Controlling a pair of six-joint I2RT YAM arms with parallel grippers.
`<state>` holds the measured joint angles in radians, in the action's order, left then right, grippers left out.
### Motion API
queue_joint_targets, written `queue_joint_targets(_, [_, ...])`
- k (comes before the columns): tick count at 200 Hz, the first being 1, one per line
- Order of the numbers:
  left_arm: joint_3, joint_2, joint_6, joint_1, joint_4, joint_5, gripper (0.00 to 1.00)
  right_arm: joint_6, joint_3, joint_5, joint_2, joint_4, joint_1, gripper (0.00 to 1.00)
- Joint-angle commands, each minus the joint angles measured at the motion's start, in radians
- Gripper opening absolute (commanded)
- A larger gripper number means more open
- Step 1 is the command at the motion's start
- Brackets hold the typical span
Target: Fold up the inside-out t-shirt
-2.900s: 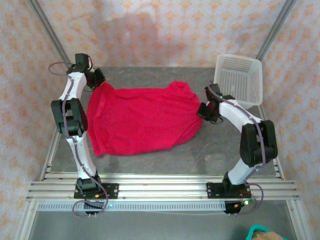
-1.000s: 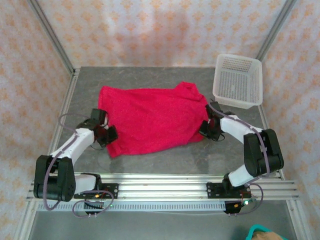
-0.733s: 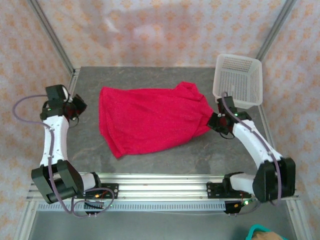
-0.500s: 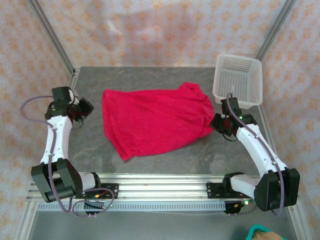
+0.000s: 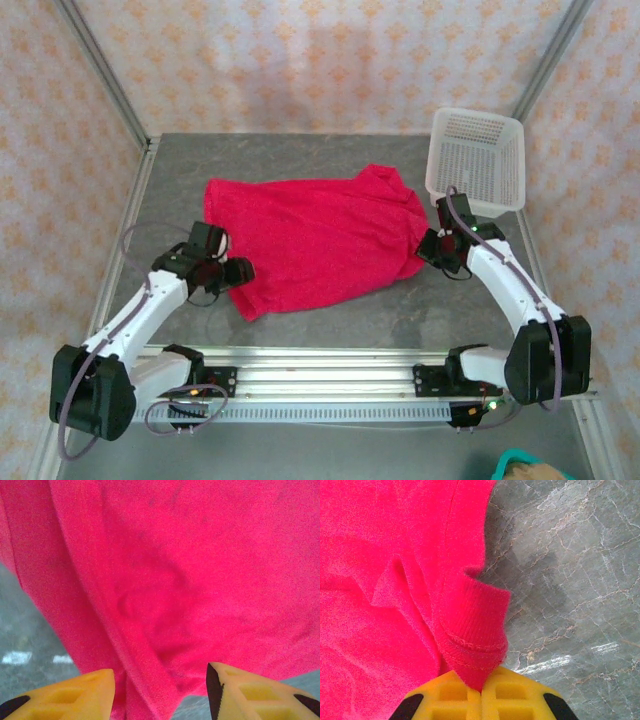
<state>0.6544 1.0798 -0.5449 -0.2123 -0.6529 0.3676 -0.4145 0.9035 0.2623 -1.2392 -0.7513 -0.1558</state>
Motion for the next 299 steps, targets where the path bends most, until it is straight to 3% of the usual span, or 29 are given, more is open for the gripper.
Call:
queue_joint_targets(1, [-0.065,-0.008,-0.093,-0.024,0.058,-0.060,0.52,0.008,0.023,0.003,-0.006,0.001,0.001,0.00])
queue_joint_targets(71, [-0.104,0.096,-0.159,-0.050,0.220,-0.080,0.40,0.010,0.022,0.015,0.000,-0.005,0.002,0.00])
queue_joint_targets(98, [-0.111,0.172,-0.167,-0.066,0.260,-0.072,0.21,0.009,0.021,0.014,0.003,-0.009,0.001,0.00])
queue_joint_targets(115, [-0.091,0.171,-0.149,-0.066,0.234,-0.076,0.00,0.009,0.031,0.009,0.001,-0.012,0.002,0.00])
queue_joint_targets(130, [0.003,0.136,-0.088,-0.036,0.117,-0.115,0.00,0.018,0.060,-0.002,0.002,-0.033,0.003,0.00])
queue_joint_targets(141, [0.092,0.101,-0.028,0.040,0.032,-0.103,0.00,0.032,0.093,-0.030,0.009,-0.061,0.005,0.00])
queue_joint_targets(176, [0.414,0.078,0.164,0.464,-0.141,0.015,0.00,0.077,0.172,-0.086,0.049,-0.156,0.041,0.00])
queue_joint_targets(197, [0.540,0.161,0.184,0.611,-0.163,0.097,0.00,0.088,0.175,-0.090,0.089,-0.183,0.055,0.00])
queue_joint_targets(223, [0.590,0.213,0.167,0.626,-0.151,0.171,0.00,0.084,0.183,-0.057,0.136,-0.211,0.055,0.00])
queue_joint_targets(251, [0.643,0.174,0.185,0.626,-0.183,0.091,0.00,0.087,0.244,-0.034,0.182,-0.270,0.055,0.00])
queue_joint_targets(280, [0.700,0.152,0.200,0.621,-0.228,0.096,0.00,0.078,0.325,0.086,0.204,-0.301,0.055,0.00])
queue_joint_targets(299, [0.675,0.165,0.211,0.547,-0.204,0.062,0.00,0.065,0.315,0.108,0.181,-0.252,0.056,0.00])
